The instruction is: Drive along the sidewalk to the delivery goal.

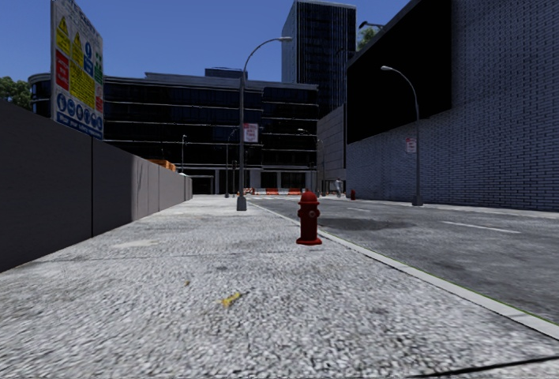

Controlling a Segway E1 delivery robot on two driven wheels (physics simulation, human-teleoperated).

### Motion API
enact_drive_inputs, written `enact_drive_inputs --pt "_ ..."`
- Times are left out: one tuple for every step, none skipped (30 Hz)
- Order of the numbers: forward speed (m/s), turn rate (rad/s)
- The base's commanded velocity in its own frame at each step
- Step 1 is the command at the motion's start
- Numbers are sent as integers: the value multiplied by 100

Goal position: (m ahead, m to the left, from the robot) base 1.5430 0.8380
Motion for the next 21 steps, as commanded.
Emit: enact_drive_inputs --pt "131 21" --pt "131 30" --pt "131 37" --pt "131 37" --pt "131 44" --pt "131 48" --pt "131 48" --pt "131 49" --pt "131 49" --pt "131 49" --pt "131 49" --pt "131 49" --pt "131 49" --pt "131 49" --pt "131 49" --pt "131 49" --pt "131 49" --pt "131 48" --pt "131 48" --pt "131 46" --pt "131 39"
